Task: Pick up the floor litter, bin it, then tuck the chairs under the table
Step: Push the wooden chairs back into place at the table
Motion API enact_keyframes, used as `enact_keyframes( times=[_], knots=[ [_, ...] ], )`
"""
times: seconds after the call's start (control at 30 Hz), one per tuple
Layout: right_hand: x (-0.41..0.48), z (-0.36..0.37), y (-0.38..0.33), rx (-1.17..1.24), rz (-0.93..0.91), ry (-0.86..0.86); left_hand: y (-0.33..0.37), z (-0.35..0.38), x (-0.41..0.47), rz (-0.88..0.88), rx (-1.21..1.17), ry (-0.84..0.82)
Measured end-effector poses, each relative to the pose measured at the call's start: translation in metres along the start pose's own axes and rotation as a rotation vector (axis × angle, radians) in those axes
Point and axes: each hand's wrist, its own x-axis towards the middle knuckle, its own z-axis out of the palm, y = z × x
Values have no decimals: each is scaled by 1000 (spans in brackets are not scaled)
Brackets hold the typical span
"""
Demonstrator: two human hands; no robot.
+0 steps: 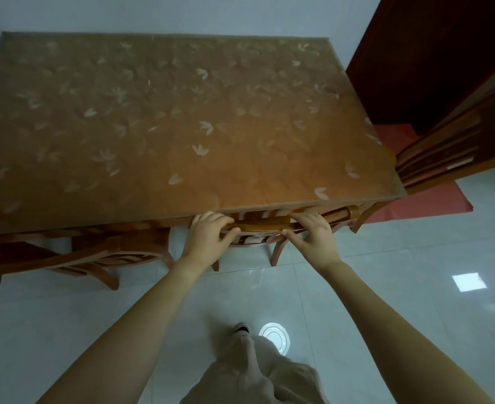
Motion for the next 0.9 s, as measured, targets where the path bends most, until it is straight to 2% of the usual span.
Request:
enact_keyframes(
  times=[0.17, 0.37, 0.63, 0.9],
  knots=[
    [-23, -21, 5, -166, -76, 46, 30, -14, -11, 156, 174, -47],
    [-75, -66, 33, -312, -80, 89, 107, 6, -27, 274, 211, -105],
    [-199, -131, 116, -306, 174, 179, 231, 95, -66, 409, 178, -307],
    [-309, -211, 201, -307, 444, 252, 388, 174, -77, 598, 91, -362]
  ],
)
